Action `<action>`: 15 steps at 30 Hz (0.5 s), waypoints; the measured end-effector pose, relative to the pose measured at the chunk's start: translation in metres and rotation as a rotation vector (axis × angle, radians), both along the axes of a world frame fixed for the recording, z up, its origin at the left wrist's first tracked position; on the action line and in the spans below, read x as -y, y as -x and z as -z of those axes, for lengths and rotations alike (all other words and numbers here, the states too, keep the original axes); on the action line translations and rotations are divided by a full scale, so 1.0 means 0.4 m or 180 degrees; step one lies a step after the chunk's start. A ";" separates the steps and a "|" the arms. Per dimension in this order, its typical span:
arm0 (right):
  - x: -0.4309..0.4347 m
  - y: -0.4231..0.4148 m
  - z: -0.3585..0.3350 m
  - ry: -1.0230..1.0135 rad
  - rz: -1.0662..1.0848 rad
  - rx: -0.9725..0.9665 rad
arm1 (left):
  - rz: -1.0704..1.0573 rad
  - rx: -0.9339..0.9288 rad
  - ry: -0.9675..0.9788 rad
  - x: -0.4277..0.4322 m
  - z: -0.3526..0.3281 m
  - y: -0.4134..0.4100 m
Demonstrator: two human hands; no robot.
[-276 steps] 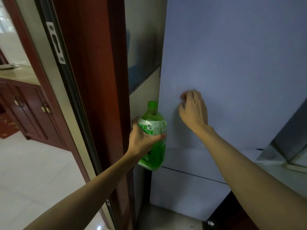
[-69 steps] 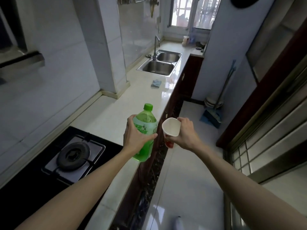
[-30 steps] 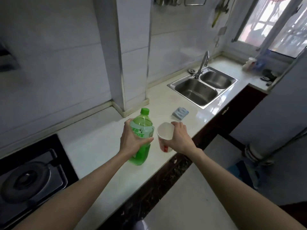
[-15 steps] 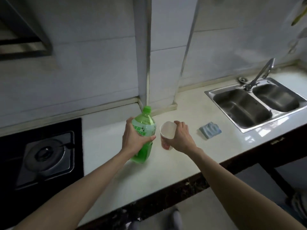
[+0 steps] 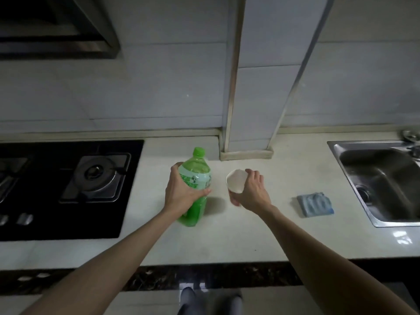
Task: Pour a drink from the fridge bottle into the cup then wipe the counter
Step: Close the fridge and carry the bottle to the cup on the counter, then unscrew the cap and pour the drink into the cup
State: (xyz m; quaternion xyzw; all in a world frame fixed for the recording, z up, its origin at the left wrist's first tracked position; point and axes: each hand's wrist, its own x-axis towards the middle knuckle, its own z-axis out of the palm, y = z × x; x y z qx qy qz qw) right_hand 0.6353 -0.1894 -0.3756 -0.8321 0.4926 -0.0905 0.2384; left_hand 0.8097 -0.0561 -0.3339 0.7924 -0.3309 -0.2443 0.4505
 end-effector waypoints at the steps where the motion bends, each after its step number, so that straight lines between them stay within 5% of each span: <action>1: 0.007 -0.003 0.010 0.0011 0.0026 -0.0010 | -0.0011 0.0002 -0.0010 0.002 0.001 -0.003; 15: 0.009 0.031 0.109 -0.0188 0.0434 -0.0126 | 0.0192 0.0005 -0.0126 0.035 0.015 -0.036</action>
